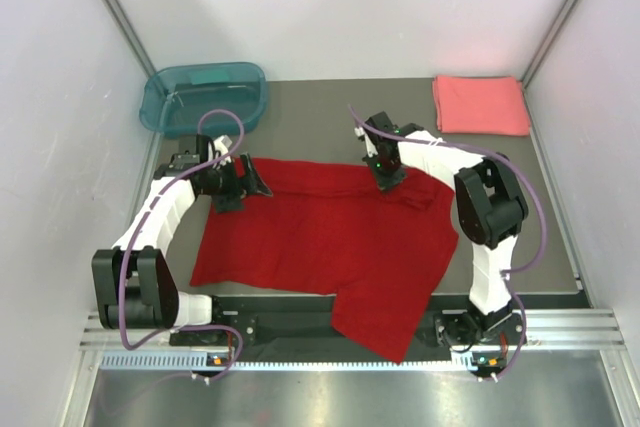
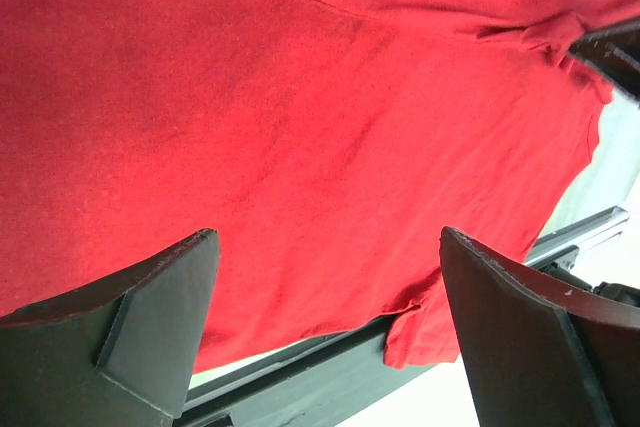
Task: Fold and stack the t-shirts
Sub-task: Fold the tshirt
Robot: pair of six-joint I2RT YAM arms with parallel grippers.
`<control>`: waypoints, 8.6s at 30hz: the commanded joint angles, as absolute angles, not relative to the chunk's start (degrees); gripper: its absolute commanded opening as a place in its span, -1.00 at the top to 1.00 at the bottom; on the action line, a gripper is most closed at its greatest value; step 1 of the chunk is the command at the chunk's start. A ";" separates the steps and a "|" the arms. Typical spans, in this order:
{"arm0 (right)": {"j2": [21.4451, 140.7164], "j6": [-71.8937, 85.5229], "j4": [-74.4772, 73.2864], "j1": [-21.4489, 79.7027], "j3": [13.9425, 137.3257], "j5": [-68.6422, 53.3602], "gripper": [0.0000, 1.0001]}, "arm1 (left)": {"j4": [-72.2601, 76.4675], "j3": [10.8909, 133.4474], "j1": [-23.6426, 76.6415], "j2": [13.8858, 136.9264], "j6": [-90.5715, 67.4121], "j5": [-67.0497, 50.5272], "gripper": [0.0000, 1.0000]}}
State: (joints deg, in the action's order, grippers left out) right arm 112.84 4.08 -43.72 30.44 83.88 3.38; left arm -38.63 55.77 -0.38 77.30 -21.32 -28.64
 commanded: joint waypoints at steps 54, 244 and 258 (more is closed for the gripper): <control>109.86 0.44 -40.87 37.27 80.33 12.65 0.34 | -37.09 54.84 -0.79 77.70 -21.97 -32.26 -0.89; 76.03 41.65 -21.18 0.71 34.63 -42.28 0.80 | -26.19 62.14 21.80 88.07 -33.40 -32.52 -0.51; 77.70 18.12 -31.54 -3.79 40.34 -35.95 0.11 | -16.45 63.71 30.93 94.21 -34.36 -37.00 -0.52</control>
